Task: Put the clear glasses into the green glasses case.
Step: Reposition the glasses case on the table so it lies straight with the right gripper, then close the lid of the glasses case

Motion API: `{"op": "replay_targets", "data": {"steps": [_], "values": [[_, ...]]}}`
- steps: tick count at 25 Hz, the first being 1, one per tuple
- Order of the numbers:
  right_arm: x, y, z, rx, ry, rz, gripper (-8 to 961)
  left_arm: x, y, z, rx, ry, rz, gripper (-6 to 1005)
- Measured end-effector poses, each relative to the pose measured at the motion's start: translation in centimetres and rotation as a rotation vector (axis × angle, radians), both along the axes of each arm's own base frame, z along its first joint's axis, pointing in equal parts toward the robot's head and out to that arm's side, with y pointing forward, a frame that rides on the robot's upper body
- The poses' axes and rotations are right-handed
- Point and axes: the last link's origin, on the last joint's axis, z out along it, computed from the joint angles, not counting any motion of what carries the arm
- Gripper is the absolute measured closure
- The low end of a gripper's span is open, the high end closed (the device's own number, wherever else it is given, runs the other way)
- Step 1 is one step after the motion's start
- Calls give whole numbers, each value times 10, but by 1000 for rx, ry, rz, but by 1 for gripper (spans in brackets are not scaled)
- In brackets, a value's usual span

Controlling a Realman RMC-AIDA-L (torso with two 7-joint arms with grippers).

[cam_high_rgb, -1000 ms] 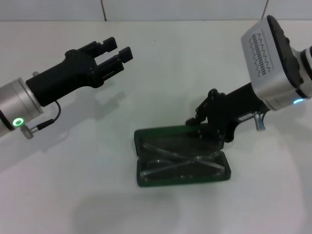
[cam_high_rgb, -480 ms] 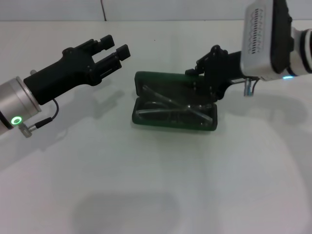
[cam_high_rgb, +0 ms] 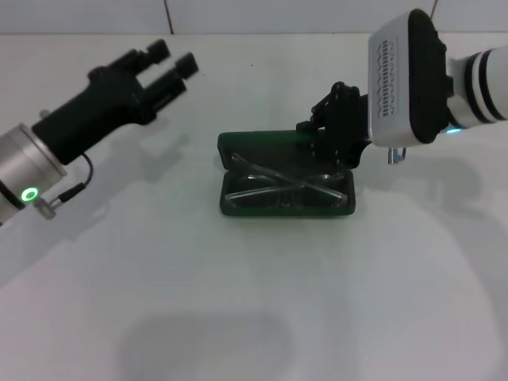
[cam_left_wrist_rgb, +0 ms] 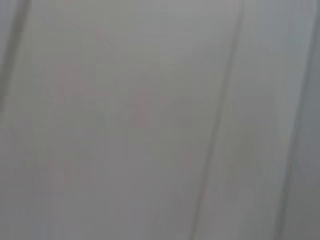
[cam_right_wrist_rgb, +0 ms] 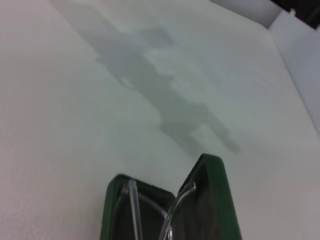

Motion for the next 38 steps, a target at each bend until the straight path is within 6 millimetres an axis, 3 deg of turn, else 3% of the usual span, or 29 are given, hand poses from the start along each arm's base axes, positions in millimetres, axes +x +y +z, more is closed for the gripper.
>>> {"op": "replay_targets", "data": {"steps": [8,11,16,21,26,31,38], "values": [[3,3,9,27,41,-33,721,-14,-14,7,276,-61,25,411],[2,0,14,31,94,-50,504,-17,-15,8,326,-76,51,412],[3,-2,36,58,255,-96,425,-25,-14,7,461,-85,143,415],[19,-3,65,118,509,-172,428,-24,-9,6,481,-110,182,420],[58,-11,92,203,813,-279,431,-15,6,-7,241,-133,162,425],[98,-28,116,258,1042,-331,435,6,35,-16,-119,35,97,420],[119,-31,125,328,1114,-364,438,46,71,-41,-368,234,135,413]]}}
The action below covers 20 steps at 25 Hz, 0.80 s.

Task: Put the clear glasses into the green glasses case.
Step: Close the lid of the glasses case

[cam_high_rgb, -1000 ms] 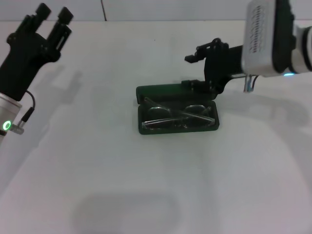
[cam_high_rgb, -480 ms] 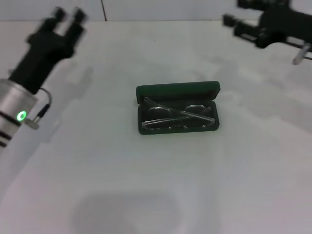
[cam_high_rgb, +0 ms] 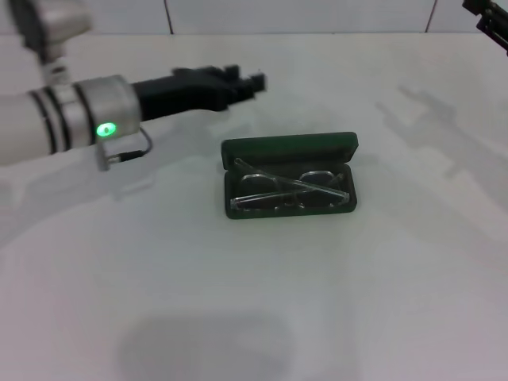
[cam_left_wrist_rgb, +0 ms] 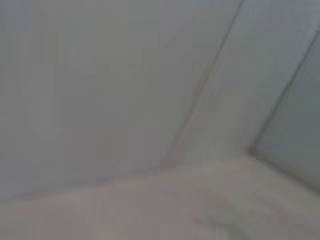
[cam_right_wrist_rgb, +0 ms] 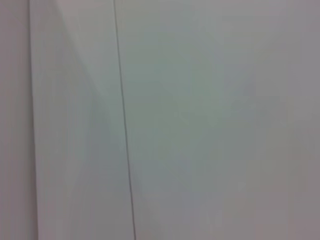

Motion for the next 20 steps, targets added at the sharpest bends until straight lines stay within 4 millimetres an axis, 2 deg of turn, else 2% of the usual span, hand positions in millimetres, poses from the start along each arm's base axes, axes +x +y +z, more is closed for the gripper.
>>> {"op": "replay_targets", "data": {"steps": [5,8,14,20], "values": [[-1,1,-2,14,-26,10,438,22,5,-31,-99,142,-19,408],[-2,3,-5,17,-37,18,438,29,3,-41,-122,191,-50,405],[-5,7,-11,5,-66,28,439,32,3,-43,-139,204,-52,399],[-6,9,-11,8,-69,25,439,22,-2,-43,-150,211,-44,392]]}}
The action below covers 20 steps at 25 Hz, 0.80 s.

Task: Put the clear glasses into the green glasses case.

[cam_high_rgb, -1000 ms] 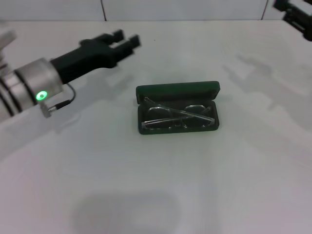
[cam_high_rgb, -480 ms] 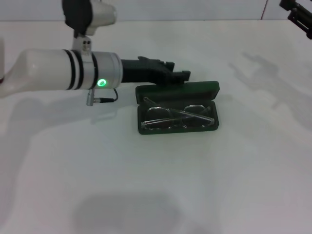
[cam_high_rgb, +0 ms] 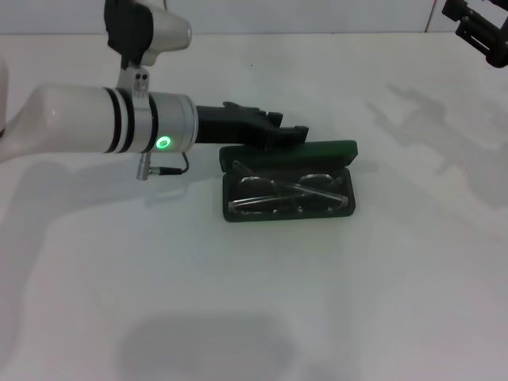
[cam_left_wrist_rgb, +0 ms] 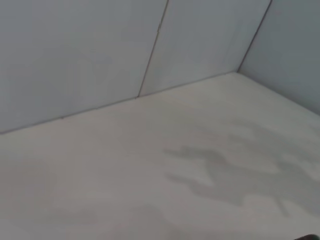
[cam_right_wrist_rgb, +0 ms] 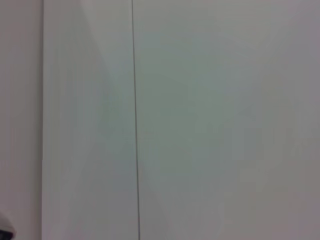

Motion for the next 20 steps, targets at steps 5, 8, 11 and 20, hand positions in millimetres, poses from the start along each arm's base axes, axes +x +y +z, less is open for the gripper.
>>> {"op": "replay_targets", "data": {"steps": [5,8,11,20], "values": [[-1,2,0,3,-3,-2,436,-10,-6,0,-1,15,6,387],[-2,4,0,4,-5,-3,429,-17,-11,0,2,19,6,384],[-2,5,0,8,-9,-7,422,-24,-17,-1,-3,23,-4,381],[-3,8,-3,18,-26,-15,401,-41,-33,-1,45,-8,-56,372]]}}
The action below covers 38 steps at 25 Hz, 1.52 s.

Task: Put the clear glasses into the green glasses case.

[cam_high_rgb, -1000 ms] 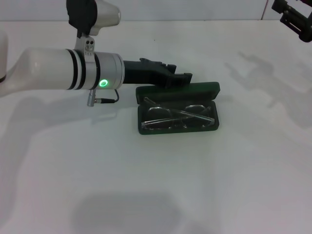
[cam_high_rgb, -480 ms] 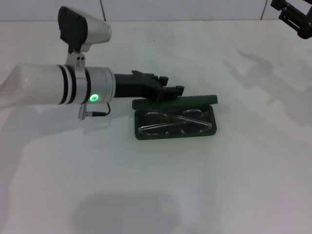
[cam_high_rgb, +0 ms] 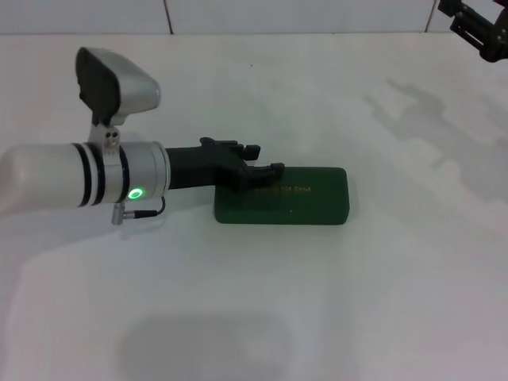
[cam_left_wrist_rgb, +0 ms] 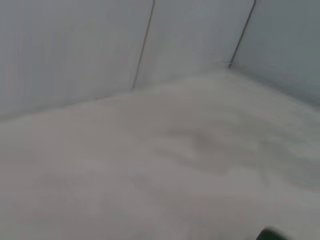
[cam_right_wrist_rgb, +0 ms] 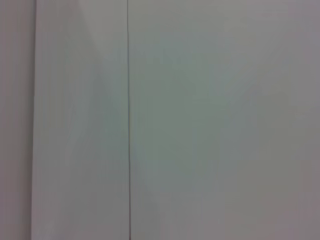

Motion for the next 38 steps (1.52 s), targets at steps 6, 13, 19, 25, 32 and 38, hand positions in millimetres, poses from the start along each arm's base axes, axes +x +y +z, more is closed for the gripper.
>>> {"op": "replay_targets", "data": {"steps": [6,13,19,25,32,38], "values": [[-12,2,-16,-101,-33,24,387,18,-17,28,66,-248,-154,366],[-41,-26,-49,-491,-252,276,370,12,-65,66,37,-415,-365,260],[-45,-51,-71,-537,-305,438,217,-10,-96,69,110,-429,-416,149],[-40,-62,-75,-500,-310,499,65,-17,-103,65,123,-427,-401,130],[-37,-64,-76,-487,-310,502,65,-18,-102,65,134,-423,-404,131],[-36,-63,-76,-476,-319,500,65,-19,-100,66,168,-429,-389,131]]}}
